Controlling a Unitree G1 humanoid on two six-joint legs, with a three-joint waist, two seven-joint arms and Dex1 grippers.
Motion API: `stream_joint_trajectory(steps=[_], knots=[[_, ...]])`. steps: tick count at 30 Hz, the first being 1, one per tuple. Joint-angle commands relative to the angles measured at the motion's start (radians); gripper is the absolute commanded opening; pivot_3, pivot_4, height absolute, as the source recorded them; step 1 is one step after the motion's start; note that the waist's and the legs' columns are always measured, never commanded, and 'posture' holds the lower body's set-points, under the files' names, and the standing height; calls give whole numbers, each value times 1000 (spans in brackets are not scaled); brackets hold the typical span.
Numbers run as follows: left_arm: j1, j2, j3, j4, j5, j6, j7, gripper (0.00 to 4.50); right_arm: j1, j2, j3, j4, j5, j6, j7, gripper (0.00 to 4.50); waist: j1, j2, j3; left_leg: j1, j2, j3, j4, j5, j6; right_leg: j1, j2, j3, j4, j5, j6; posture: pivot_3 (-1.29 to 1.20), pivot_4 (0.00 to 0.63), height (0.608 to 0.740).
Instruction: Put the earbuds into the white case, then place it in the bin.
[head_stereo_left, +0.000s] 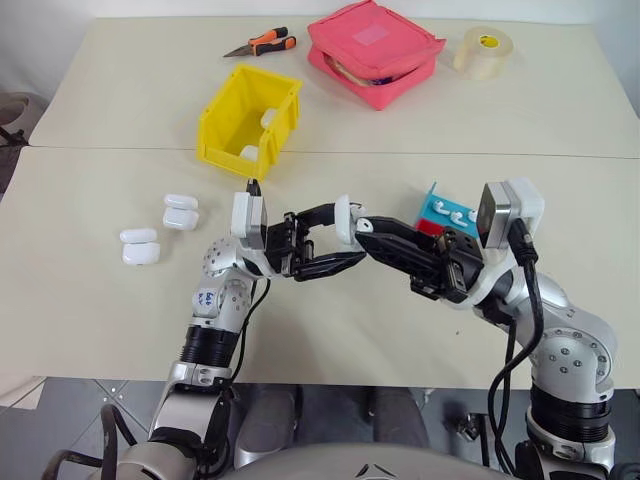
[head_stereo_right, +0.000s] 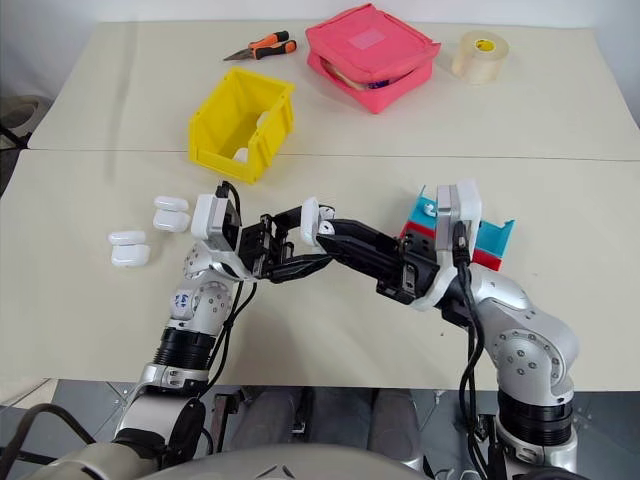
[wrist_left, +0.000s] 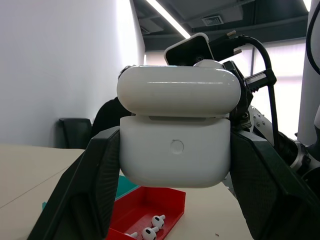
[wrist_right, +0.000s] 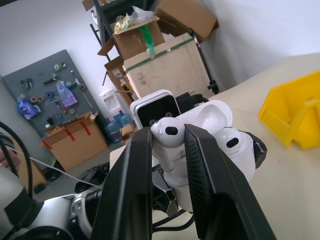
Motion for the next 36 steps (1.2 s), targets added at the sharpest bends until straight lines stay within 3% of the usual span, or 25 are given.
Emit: stream_joint_trajectory(steps=[1,16,17,23,28,31,36], knots=[[-11,-16,-14,-70,-8,-3,13,2805,20,-21,20,13,-31,-23,4,567,0,0,0,0,0,0,0,0,0,0,0,0,0,0,0,0,150,740],[-22,-32,-15,-76,2,-10,37,2805,27,-106,67,48,-49,-29,46,567,0,0,0,0,0,0,0,0,0,0,0,0,0,0,0,0,150,740],[-22,-33,-15,-76,3,-10,37,2805,21,-107,66,46,-35,-21,41,1280,0,0,0,0,0,0,0,0,0,0,0,0,0,0,0,0,150,740],[-18,-8,-5,-81,10,4,39,2805,21,-151,25,35,-51,-60,58,3046,2,0,0,0,0,0,0,0,0,0,0,0,0,0,0,0,150,740],[-23,107,5,-68,92,17,62,2805,71,-280,-95,61,-38,-61,113,3046,3,0,0,0,0,0,0,0,0,0,0,0,-1,0,0,0,150,740],[-33,179,-17,-79,173,21,104,2805,67,-338,-92,75,-99,-72,124,2459,-1,0,0,1,1,1,-2,0,0,0,0,0,-1,0,0,0,150,740],[-50,257,-58,-126,256,83,162,2805,-3,-364,-7,88,-209,-94,133,696,0,-1,0,1,0,2,-2,0,0,0,1,1,0,0,0,0,150,740]])
